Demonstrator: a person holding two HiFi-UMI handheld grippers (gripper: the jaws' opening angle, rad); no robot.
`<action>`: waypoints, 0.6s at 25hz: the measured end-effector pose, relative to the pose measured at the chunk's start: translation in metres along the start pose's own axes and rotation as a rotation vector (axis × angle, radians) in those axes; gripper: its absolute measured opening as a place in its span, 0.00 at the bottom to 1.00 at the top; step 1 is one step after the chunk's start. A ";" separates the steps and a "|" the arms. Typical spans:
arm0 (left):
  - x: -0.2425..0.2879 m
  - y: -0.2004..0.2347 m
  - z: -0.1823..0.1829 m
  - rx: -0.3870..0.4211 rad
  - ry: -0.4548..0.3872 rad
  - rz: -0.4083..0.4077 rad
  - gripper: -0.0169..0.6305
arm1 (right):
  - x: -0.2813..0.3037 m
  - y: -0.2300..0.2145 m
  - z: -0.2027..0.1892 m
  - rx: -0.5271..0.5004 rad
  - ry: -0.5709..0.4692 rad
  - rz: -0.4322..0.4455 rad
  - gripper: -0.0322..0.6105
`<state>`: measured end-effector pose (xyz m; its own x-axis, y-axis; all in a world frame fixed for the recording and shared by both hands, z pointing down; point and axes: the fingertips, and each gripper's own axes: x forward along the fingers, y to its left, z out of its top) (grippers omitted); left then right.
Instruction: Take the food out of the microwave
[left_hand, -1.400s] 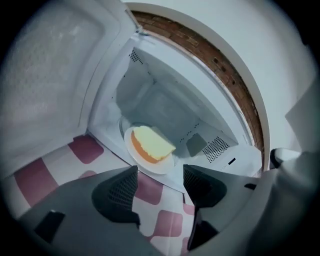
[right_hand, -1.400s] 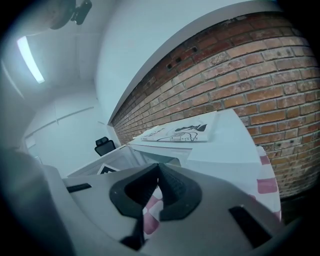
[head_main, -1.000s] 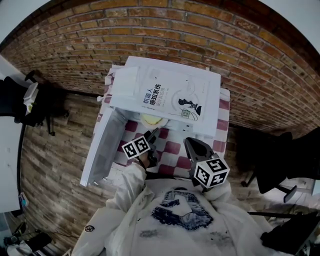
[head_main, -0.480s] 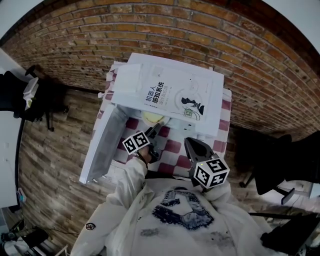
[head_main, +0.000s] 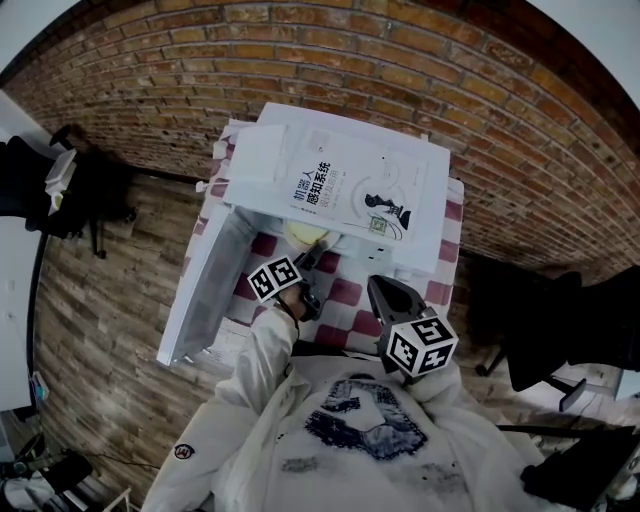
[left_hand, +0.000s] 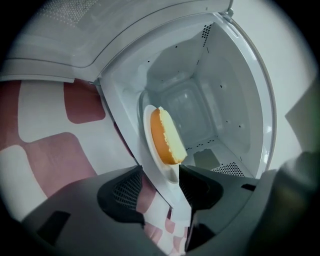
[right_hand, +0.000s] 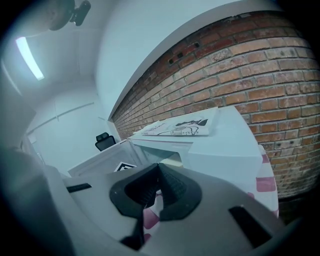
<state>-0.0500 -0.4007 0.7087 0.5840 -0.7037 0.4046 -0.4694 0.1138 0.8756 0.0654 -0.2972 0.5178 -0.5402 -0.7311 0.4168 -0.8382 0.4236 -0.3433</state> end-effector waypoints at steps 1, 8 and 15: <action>0.001 0.000 0.000 -0.005 -0.003 0.000 0.40 | 0.000 0.000 0.000 -0.002 0.001 0.001 0.07; 0.006 0.000 0.002 -0.032 -0.004 -0.007 0.38 | 0.003 0.002 0.000 -0.005 0.012 0.005 0.07; 0.012 -0.003 0.004 -0.087 -0.013 -0.041 0.31 | 0.003 -0.001 -0.001 0.000 0.014 0.001 0.07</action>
<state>-0.0441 -0.4124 0.7095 0.5926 -0.7183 0.3646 -0.3853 0.1447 0.9114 0.0649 -0.2993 0.5200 -0.5422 -0.7232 0.4278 -0.8376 0.4246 -0.3438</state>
